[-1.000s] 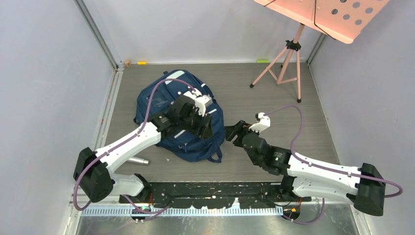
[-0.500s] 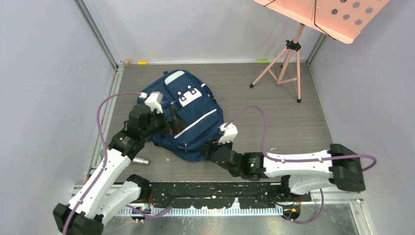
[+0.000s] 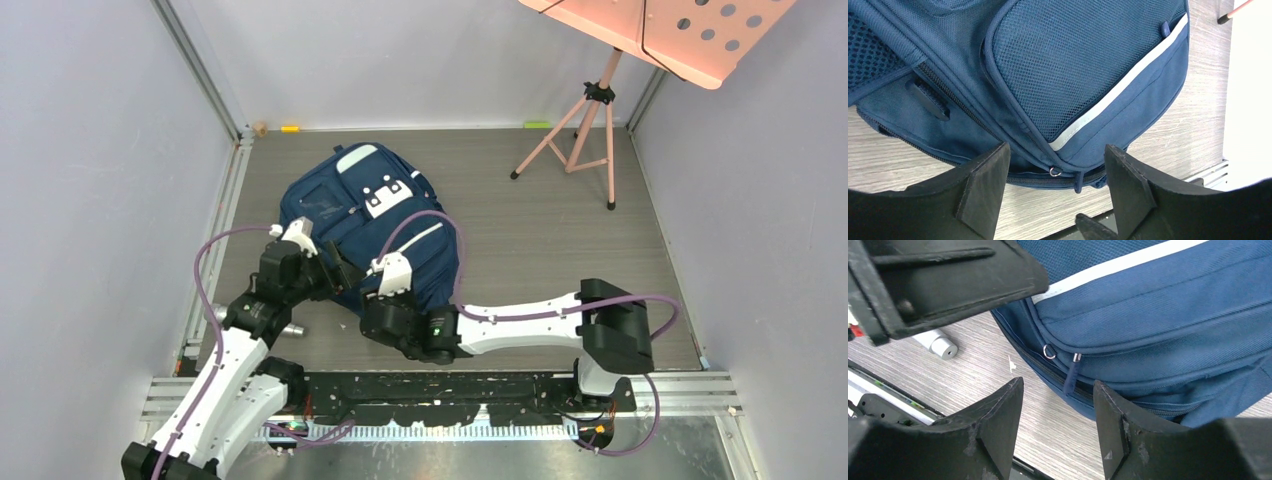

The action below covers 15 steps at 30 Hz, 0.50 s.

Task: Pack the student bag
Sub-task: Zip the student bag at the center of the board.

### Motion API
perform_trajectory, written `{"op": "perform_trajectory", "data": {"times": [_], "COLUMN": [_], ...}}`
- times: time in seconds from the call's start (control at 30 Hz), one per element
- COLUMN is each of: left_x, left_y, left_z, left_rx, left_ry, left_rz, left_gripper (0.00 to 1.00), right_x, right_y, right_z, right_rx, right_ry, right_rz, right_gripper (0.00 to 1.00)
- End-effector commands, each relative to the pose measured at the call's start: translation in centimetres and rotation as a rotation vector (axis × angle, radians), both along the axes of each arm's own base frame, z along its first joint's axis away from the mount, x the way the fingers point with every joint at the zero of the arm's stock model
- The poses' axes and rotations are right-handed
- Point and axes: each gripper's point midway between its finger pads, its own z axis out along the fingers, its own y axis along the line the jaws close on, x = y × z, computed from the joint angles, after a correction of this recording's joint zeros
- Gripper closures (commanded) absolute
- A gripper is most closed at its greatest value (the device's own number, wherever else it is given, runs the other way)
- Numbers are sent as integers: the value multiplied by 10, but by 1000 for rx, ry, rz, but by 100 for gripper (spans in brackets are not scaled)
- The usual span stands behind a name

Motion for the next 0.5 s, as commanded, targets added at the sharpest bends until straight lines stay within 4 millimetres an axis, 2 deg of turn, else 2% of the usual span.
{"op": "perform_trajectory", "data": {"times": [0.0,0.27,0.47], "left_x": [11,19,21], "left_y": [-6,-10,-10], "left_z": [7,1,-5], "left_rx": [-45,-77,-78], "left_ry": [-33,-38,-26], "left_rz": [4,12,13], "left_gripper": [31,44,52], "right_x": [7,21,29], "right_y": [6,5,3], "right_z": [5,-7,-10], "right_rx": [-59,-96,-113], "right_ry": [-4,15,3], "right_rz": [-14,-52,-83], "right_gripper": [42,53,62]}}
